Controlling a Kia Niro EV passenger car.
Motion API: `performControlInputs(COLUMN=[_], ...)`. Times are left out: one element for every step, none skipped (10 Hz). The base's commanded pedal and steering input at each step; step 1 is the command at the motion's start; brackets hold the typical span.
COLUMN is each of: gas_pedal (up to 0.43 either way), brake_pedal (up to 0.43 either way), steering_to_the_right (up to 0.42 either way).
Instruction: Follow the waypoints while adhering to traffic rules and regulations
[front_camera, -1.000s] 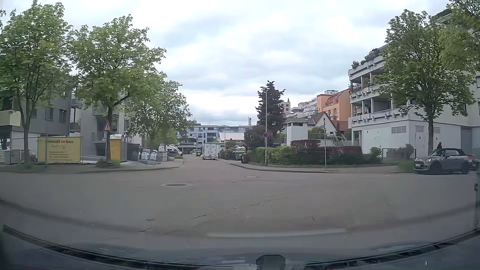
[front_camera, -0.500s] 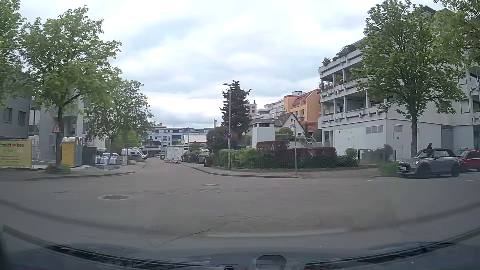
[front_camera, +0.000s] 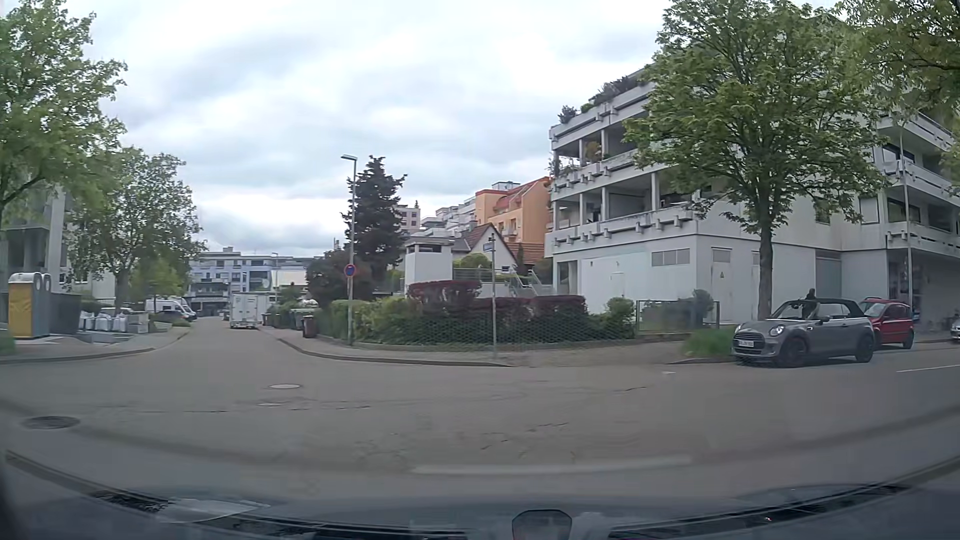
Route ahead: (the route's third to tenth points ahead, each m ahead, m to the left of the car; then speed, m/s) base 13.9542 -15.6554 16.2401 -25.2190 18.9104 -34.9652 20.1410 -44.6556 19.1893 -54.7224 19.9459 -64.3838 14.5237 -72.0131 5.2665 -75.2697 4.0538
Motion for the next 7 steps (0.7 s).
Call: performControlInputs(gas_pedal=[0.000, 0.008, 0.020, 0.020, 0.020, 0.020, 0.039], brake_pedal=[0.000, 0.000, 0.000, 0.000, 0.000, 0.000, 0.000], steering_to_the_right=[0.436, 0.462, 0.491, 0.513, 0.525, 0.539, 0.545])
